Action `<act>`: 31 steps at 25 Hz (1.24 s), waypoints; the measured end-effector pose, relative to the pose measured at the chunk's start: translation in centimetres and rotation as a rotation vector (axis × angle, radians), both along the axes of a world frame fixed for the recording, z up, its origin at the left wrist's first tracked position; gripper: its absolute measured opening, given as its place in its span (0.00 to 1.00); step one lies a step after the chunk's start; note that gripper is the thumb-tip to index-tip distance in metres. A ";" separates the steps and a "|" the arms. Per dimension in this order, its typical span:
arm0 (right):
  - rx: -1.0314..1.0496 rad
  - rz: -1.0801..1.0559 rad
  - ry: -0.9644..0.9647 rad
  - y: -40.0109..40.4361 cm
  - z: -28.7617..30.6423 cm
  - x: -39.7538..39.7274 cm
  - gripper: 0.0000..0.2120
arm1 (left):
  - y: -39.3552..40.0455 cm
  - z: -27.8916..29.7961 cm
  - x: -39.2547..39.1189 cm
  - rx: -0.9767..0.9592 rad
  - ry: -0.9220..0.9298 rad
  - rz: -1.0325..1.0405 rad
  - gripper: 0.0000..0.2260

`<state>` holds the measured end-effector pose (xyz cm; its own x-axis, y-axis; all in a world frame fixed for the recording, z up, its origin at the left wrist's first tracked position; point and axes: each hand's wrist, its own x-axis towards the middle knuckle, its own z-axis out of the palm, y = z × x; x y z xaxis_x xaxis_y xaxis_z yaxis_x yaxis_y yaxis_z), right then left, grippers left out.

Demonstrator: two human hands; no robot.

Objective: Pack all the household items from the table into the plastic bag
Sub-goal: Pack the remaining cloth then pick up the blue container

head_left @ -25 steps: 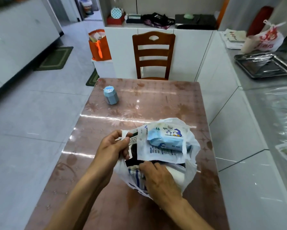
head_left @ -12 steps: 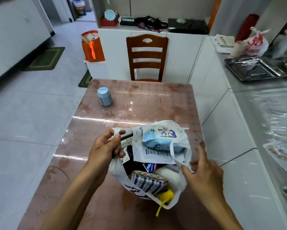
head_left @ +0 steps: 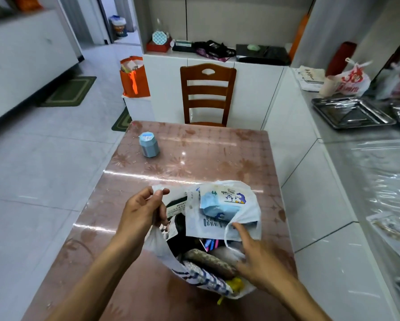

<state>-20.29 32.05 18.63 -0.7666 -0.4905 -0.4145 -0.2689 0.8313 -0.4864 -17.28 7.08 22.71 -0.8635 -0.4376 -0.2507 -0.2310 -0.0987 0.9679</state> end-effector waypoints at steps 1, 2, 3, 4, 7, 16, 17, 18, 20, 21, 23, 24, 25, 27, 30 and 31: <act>-0.126 -0.116 -0.010 0.6 -0.1 -0.4 0.24 | 0.1 -0.1 0.7 0.007 -0.003 0.017 0.09; -0.301 -0.321 -0.037 0.8 0.4 -1.2 0.15 | 0.1 -0.1 1.1 0.021 -0.011 0.026 0.09; -0.527 -0.570 -0.100 0.8 1.2 -2.3 0.10 | 0.1 0.2 1.2 0.043 -0.026 0.018 0.08; -0.754 -0.777 -0.175 0.6 2.6 -3.7 0.08 | 0.0 1.0 0.7 0.058 -0.048 0.008 0.08; -1.091 -0.961 -0.295 -0.6 7.5 -6.4 0.08 | -1.6 4.2 -2.7 0.065 -0.041 0.059 0.07; -0.758 -0.830 -0.315 0.5 5.7 -9.2 0.08 | -5.0 1.6 -4.0 0.047 -0.108 0.090 0.08; -0.637 -0.743 -0.247 0.2 6.1 -9.5 0.09 | -5.3 1.7 -3.8 0.042 -0.109 0.070 0.08; -0.420 -0.628 -0.095 0.0 6.5 -9.6 0.11 | -5.4 1.8 -3.6 0.037 -0.108 0.053 0.08; 0.015 -0.437 0.500 -0.1 6.7 -8.9 0.12 | -5.5 1.9 -3.2 0.024 -0.112 0.033 0.08; -0.044 -0.354 0.723 -0.9 6.8 -7.3 0.12 | -5.4 1.8 -3.0 0.016 -0.118 0.030 0.08; -0.287 0.019 0.710 -4.0 5.4 -3.1 0.15 | -5.3 1.6 -2.7 0.004 -0.116 0.025 0.08; -0.273 0.237 0.604 -5.7 3.5 -1.1 0.16 | -5.3 1.5 -2.7 0.000 -0.113 0.019 0.08; -0.188 0.389 0.553 -6.9 1.3 0.3 0.17 | -5.2 1.5 -2.6 -0.002 -0.110 0.012 0.08; -0.107 0.365 0.449 -8.0 -1.6 0.5 0.14 | -5.1 1.5 -2.5 -0.006 -0.104 0.001 0.08; -0.316 0.099 0.163 -7.1 -2.7 -1.1 0.08 | -5.4 1.3 -2.1 0.008 -0.098 0.000 0.08; -0.357 0.047 0.132 -6.9 -3.0 -1.2 0.11 | -5.4 1.2 -2.0 0.016 -0.097 0.002 0.08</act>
<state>-21.52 25.18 15.67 -0.7754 -0.6218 -0.1101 -0.3825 0.6012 -0.7016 -19.27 1.65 23.94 -0.8341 -0.4344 -0.3399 -0.3232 -0.1146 0.9394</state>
